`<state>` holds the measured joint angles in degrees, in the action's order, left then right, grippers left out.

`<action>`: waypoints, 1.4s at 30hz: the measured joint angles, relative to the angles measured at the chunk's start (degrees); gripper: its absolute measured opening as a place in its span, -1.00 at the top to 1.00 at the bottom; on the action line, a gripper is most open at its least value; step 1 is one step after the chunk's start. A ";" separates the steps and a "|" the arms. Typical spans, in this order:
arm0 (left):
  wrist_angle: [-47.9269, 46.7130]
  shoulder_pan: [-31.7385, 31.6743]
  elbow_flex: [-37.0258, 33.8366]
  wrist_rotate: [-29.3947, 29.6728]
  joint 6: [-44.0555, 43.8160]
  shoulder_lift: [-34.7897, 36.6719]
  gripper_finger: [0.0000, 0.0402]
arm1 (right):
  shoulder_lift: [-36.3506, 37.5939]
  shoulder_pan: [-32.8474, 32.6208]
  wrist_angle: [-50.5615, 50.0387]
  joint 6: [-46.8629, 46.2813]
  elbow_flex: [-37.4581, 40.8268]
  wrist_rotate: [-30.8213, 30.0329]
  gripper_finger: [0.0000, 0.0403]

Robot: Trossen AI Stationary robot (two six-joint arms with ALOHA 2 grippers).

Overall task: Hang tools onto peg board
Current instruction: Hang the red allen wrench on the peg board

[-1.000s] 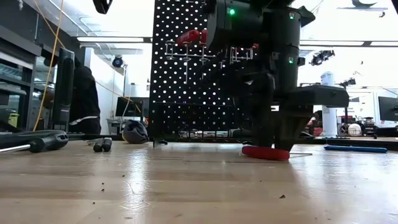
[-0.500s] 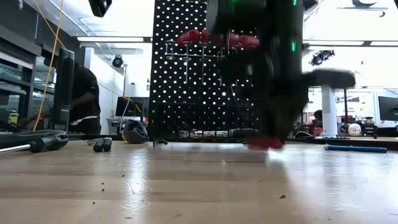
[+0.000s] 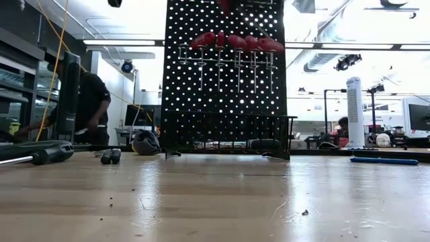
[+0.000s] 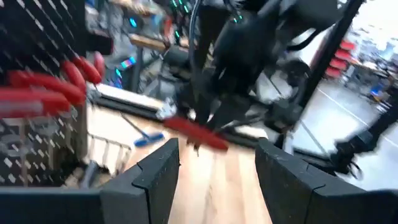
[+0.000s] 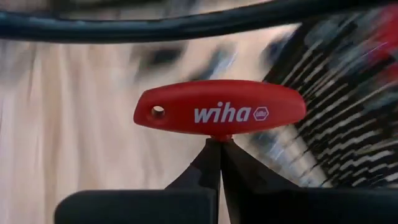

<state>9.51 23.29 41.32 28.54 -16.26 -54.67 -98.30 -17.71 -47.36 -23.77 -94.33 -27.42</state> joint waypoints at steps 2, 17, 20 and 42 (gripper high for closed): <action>4.13 -0.05 0.00 1.70 1.82 -0.69 0.04 | 0.58 -0.54 1.48 -0.62 -3.34 -6.23 1.00; 0.56 -9.50 10.00 -11.28 -29.97 -4.64 -0.22 | -5.70 -0.55 0.93 27.99 -15.86 -10.69 1.00; -0.89 -9.94 10.27 -12.38 -27.37 -5.14 -0.22 | -6.81 -0.33 2.14 26.72 -15.86 -9.15 1.00; 15.18 -7.26 10.32 13.30 22.47 -6.93 -0.21 | -6.30 2.94 23.90 -4.47 -15.99 -32.32 1.00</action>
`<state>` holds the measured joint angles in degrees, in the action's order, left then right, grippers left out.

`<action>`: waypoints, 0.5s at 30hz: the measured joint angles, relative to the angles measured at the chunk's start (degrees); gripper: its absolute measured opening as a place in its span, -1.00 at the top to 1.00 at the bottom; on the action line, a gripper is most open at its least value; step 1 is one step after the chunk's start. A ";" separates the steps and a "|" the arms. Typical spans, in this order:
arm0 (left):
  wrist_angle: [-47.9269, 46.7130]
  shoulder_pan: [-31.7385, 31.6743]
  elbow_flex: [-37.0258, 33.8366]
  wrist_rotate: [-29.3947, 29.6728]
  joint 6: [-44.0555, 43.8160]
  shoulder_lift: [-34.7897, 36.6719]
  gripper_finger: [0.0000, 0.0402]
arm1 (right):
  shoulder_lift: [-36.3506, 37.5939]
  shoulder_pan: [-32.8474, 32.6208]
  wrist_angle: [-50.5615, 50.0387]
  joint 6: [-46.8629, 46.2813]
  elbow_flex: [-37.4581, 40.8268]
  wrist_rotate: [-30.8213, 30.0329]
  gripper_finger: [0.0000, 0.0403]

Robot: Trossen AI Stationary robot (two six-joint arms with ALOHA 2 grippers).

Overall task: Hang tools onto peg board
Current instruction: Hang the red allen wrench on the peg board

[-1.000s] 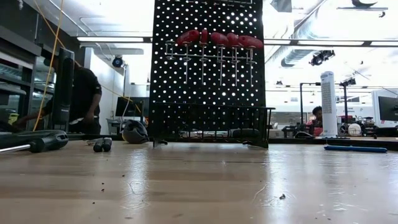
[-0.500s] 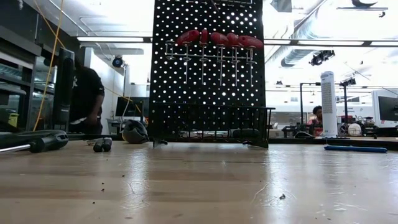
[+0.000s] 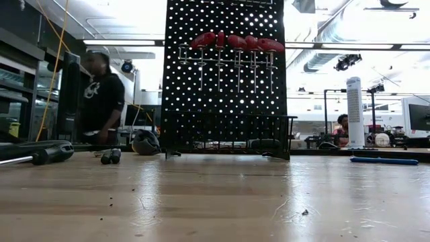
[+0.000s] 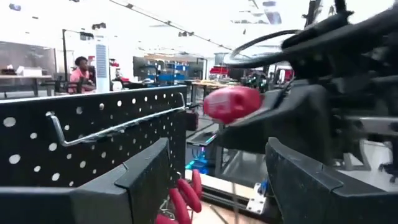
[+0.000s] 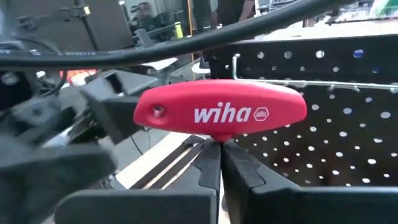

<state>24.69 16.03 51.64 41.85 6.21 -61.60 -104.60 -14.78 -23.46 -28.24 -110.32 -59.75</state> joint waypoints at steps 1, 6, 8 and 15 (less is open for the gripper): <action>0.71 0.13 0.00 0.00 0.36 -0.28 -0.21 | -0.02 0.33 0.00 -0.27 0.00 0.18 1.00; 6.95 0.90 0.00 -0.31 3.32 -1.48 -0.21 | -0.43 1.93 0.16 -1.53 -0.02 3.08 1.00; 7.18 0.97 0.00 0.47 4.32 -1.86 -0.21 | -0.88 2.51 0.00 -1.78 -0.02 4.33 1.00; 7.62 0.92 0.00 3.72 4.92 -3.10 -0.21 | -2.41 3.23 1.14 -1.81 -0.02 6.99 1.00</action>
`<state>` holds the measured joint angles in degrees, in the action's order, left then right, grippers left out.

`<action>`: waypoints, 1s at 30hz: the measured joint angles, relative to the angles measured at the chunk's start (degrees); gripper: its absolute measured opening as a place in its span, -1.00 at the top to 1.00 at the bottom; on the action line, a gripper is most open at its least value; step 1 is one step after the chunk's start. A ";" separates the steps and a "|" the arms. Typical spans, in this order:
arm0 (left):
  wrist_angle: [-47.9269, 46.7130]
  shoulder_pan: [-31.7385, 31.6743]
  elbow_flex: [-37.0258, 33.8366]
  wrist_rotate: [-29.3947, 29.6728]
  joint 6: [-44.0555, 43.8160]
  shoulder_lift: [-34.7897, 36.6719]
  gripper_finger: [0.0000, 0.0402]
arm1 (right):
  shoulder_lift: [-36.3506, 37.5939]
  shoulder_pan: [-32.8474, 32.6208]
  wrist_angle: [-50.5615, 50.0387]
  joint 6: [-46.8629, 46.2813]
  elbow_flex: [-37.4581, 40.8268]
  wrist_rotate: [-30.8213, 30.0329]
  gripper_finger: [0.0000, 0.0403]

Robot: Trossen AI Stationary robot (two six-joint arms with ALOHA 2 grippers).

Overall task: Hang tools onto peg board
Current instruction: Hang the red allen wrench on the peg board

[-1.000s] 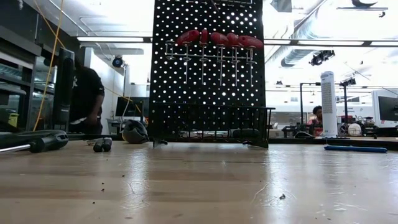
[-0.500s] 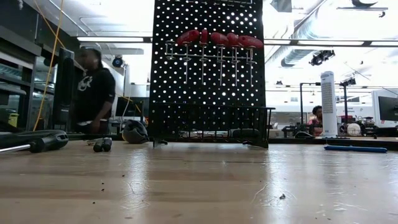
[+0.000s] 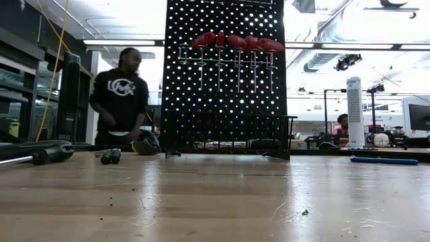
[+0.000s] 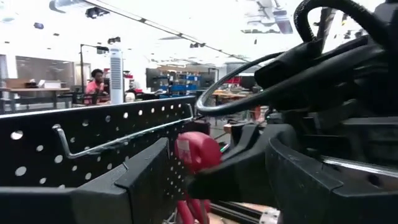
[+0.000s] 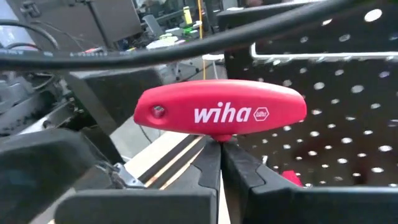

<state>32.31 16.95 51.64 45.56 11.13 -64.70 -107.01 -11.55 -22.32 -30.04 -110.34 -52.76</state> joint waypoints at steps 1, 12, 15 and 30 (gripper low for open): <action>0.22 -0.04 0.00 0.39 0.06 -0.27 -0.21 | -0.15 -0.03 0.32 -0.02 0.00 0.29 1.00; 1.08 -0.04 0.00 -3.30 -3.84 -0.26 -0.21 | -0.19 -0.04 2.86 7.09 0.00 3.63 1.00; 2.02 -0.04 0.00 -5.32 -5.07 -0.17 -0.21 | -0.19 -0.04 5.14 10.85 0.00 6.95 1.00; 0.24 1.63 0.00 1.18 -3.53 -0.17 -0.11 | -0.19 -1.33 7.65 17.28 0.00 8.88 1.00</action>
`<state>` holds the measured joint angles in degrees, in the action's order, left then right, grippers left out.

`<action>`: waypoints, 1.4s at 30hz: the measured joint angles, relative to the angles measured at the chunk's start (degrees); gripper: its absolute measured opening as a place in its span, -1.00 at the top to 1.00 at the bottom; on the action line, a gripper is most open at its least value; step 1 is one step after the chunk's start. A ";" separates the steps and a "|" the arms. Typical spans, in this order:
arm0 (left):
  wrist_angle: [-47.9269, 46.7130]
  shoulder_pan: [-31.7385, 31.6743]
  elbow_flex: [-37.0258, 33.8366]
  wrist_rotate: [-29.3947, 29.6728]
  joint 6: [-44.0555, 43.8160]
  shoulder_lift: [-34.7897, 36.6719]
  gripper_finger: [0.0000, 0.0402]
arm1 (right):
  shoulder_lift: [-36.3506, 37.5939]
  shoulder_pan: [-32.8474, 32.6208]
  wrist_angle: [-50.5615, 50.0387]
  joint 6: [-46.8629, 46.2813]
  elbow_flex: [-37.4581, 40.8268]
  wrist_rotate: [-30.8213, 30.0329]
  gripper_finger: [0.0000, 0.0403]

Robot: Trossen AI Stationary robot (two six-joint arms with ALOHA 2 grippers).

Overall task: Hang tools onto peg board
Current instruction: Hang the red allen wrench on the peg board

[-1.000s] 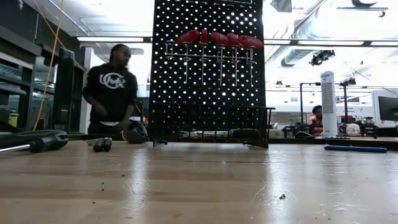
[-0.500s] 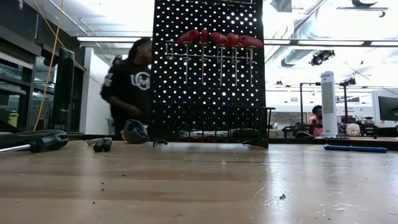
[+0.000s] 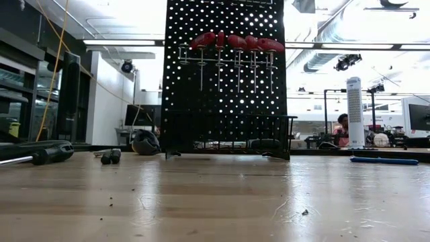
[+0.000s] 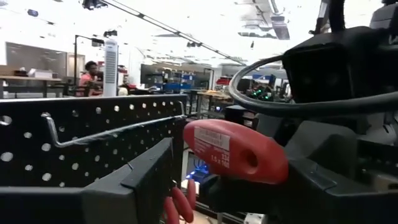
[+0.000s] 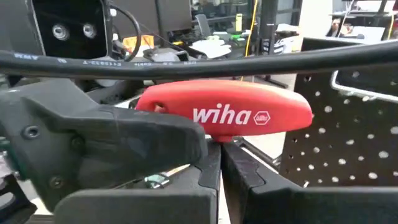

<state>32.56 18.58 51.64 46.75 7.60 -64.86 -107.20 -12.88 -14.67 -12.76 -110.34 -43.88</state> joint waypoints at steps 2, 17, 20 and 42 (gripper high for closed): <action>0.30 0.21 0.00 0.25 0.04 -0.02 -0.05 | 0.00 -0.14 -0.11 -0.16 0.02 0.33 1.00; 3.66 0.36 0.00 0.02 3.00 0.00 0.72 | 0.00 -0.17 -0.17 -0.16 0.02 2.31 1.00; 3.48 0.36 0.00 -0.22 1.88 0.00 0.80 | 0.00 -0.16 -0.13 0.43 0.05 2.28 1.00; -3.21 0.18 -0.02 0.65 1.87 7.60 0.80 | 0.33 -0.42 -0.34 4.86 0.07 -1.03 0.55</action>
<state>29.34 18.76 51.62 47.40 9.47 -57.26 -106.87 -13.30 -15.01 -7.90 -110.28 -44.91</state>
